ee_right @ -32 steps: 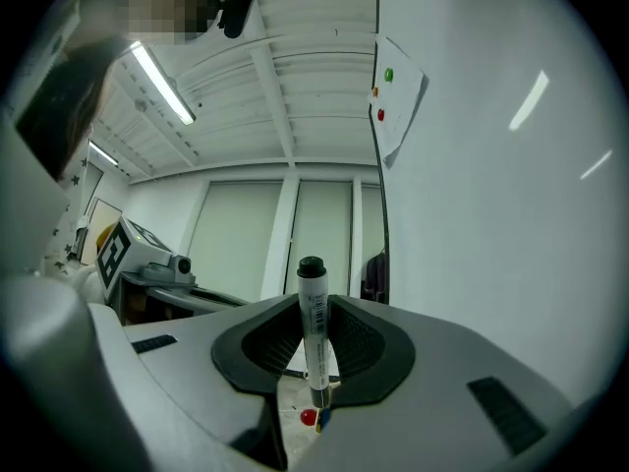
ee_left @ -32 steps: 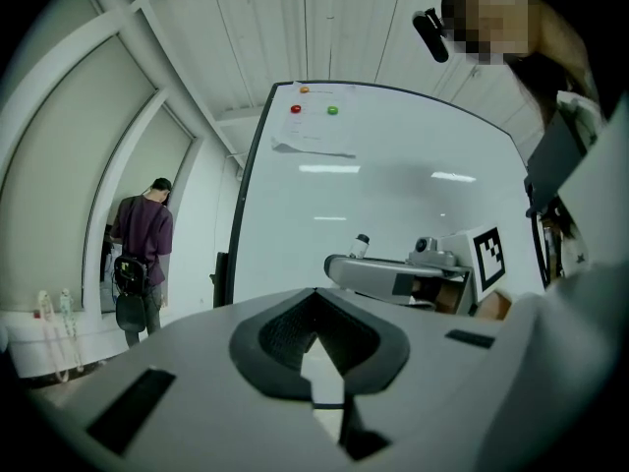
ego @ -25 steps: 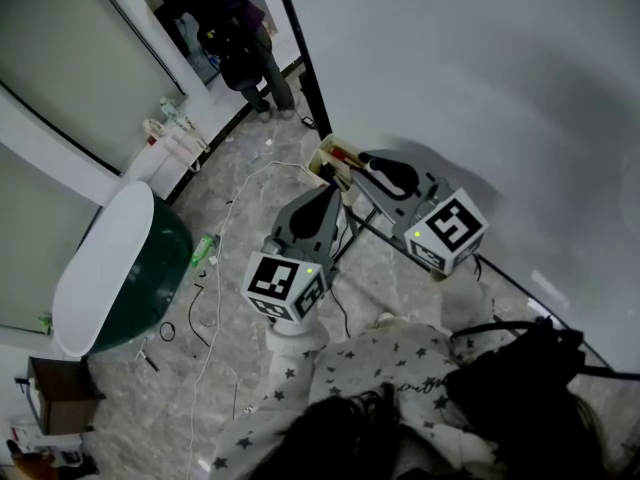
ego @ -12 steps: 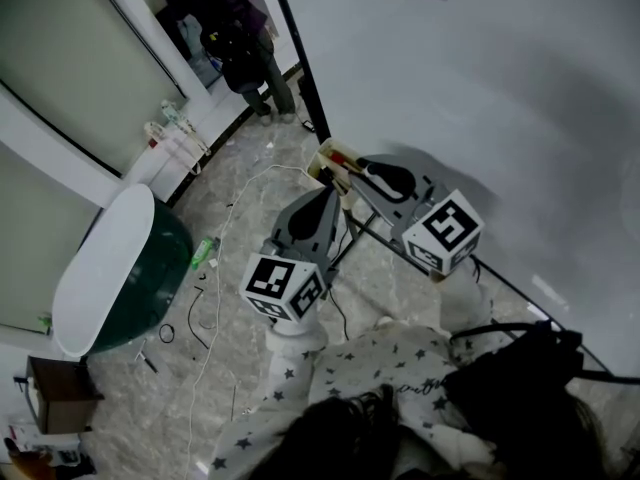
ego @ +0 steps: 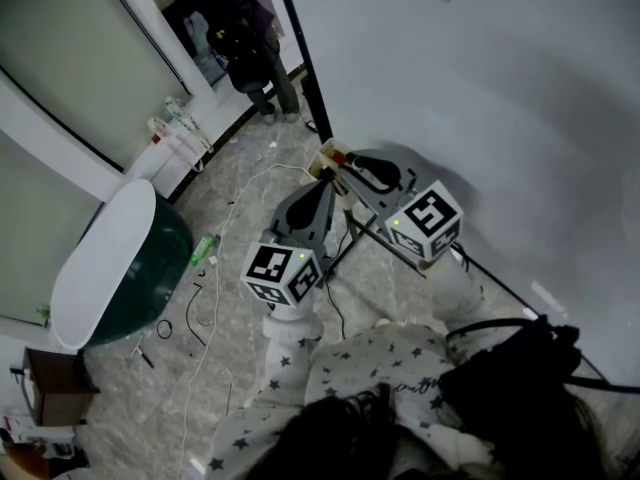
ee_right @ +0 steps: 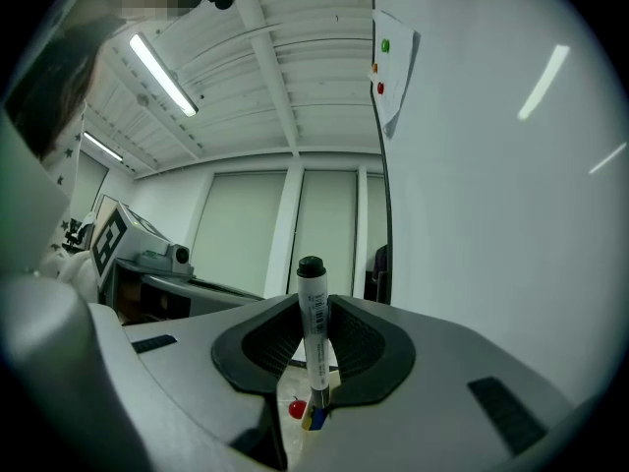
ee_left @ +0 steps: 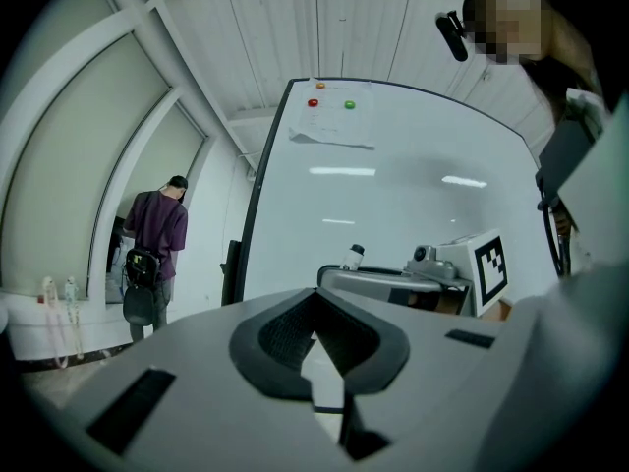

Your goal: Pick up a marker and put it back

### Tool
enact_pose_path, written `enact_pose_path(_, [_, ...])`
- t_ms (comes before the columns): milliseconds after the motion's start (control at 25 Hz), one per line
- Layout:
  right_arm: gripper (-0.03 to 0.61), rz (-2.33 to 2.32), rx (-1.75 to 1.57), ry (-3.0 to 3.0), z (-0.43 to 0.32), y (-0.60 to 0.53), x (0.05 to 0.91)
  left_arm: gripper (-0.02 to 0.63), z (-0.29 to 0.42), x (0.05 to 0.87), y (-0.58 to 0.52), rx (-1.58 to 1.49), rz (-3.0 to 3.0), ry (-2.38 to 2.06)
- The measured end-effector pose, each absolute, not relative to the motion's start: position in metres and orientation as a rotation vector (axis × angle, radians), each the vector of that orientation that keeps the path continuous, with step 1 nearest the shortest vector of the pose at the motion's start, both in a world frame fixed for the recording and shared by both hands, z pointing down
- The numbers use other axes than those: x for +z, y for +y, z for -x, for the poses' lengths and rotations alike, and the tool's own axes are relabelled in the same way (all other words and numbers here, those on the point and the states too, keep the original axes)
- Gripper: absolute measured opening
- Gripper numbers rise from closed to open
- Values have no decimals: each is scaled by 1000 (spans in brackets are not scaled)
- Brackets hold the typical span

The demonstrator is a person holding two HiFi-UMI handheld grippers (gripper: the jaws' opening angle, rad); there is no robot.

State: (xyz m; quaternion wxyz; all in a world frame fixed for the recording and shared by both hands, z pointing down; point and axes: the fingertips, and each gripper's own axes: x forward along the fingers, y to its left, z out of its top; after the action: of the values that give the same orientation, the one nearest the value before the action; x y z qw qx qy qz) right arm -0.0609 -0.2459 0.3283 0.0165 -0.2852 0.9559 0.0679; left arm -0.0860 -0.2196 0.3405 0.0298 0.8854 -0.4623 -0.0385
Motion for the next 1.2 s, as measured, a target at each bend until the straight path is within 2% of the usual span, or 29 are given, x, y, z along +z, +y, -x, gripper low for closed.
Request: enact_pose_path(1200, [83,1005,10,3106,93,-269,437,2,106,396,-233,-27,-2612,-1522])
